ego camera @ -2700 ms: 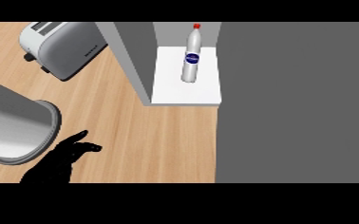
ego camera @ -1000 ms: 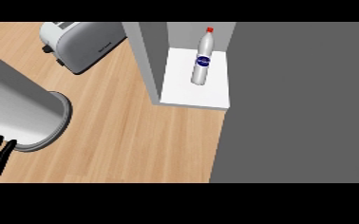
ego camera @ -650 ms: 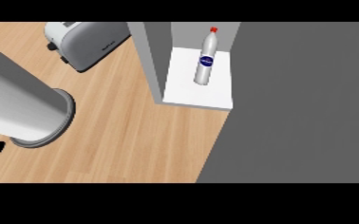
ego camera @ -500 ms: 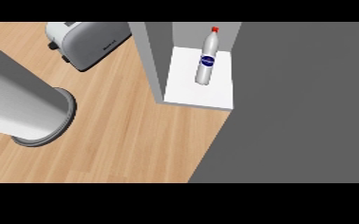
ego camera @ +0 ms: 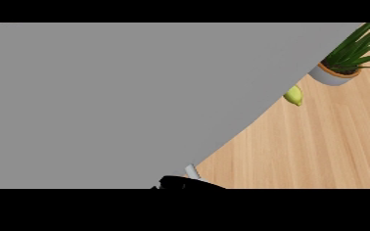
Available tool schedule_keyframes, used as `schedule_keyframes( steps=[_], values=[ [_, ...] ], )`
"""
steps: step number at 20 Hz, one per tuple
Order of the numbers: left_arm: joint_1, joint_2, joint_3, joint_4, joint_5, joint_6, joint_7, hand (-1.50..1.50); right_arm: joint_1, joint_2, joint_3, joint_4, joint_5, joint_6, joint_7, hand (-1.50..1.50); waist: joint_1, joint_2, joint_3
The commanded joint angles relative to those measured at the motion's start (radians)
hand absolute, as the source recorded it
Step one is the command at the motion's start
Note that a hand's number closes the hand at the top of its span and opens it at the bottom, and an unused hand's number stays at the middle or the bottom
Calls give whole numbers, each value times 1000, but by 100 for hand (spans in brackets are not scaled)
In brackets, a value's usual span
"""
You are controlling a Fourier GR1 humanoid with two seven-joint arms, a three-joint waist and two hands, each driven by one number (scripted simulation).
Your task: Pick up the bottled water, place it into the cabinet and close the cabinet
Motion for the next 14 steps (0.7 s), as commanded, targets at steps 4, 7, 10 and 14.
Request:
schedule_keyframes(
  steps=[4,7,10,14],
  values=[
    [70,-6,86,79,31,-118,-44,-150,-374,36,-76,251,-258,6,0,150,-30,14,7],
    [156,-36,115,39,17,-143,-71,-150,-476,36,-104,362,-319,-49,15,150,-49,7,9],
    [245,-27,204,88,31,-242,-96,-150,-471,37,-118,454,-358,-56,-22,150,-56,7,10],
    [231,-58,242,104,31,-247,-78,-150,-421,37,-194,522,-404,38,-10,150,-100,11,10]
  ],
)
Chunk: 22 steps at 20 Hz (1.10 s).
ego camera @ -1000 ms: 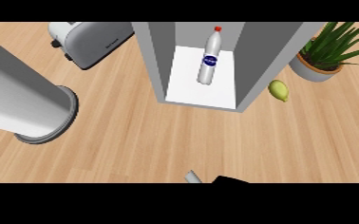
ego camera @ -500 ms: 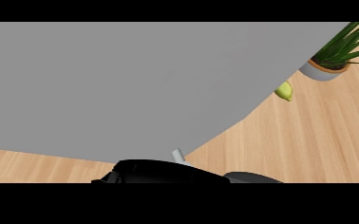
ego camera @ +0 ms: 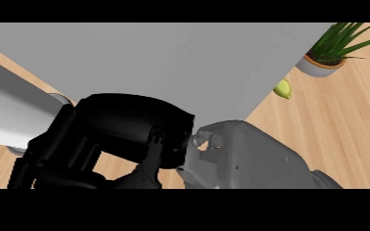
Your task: Pick up the bottled water, place it into the cabinet and close the cabinet
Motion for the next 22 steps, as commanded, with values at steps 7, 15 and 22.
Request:
schedule_keyframes(
  steps=[7,15,22],
  values=[
    [97,-87,92,15,-13,-131,-19,-150,120,-116,-169,235,-57,234,-57,150,-37,11,9],
    [126,-139,167,-12,-13,-181,56,-150,26,-97,-272,426,47,276,-176,150,-38,10,8],
    [99,-176,163,-56,-54,-155,101,-150,-16,-141,-322,506,158,340,-298,150,-37,14,8]
  ],
)
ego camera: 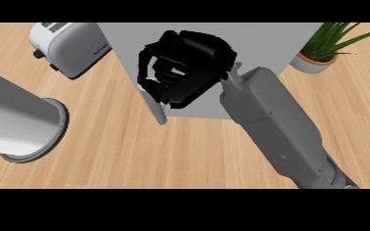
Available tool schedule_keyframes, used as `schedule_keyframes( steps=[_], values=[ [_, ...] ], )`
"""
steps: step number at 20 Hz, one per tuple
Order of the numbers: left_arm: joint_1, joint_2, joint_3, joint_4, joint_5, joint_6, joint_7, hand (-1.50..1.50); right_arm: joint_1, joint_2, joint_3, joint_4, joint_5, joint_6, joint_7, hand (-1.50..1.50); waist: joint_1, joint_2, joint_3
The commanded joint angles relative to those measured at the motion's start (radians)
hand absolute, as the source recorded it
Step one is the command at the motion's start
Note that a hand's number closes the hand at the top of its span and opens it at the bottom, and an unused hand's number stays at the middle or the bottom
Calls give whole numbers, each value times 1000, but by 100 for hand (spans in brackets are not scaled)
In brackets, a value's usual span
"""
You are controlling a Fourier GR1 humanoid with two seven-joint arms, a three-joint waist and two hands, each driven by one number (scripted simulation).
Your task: Pick up the bottled water, place it into the cabinet and close the cabinet
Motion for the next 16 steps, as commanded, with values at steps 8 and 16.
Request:
schedule_keyframes(
  steps=[8,16],
  values=[
    [-53,-19,15,24,9,-50,36,-150,-158,-40,-153,120,153,-109,-158,-150,-5,17,6],
    [-114,-38,-37,6,-57,-33,60,-150,-222,-24,-166,161,197,-167,-165,-150,5,22,4]
  ],
)
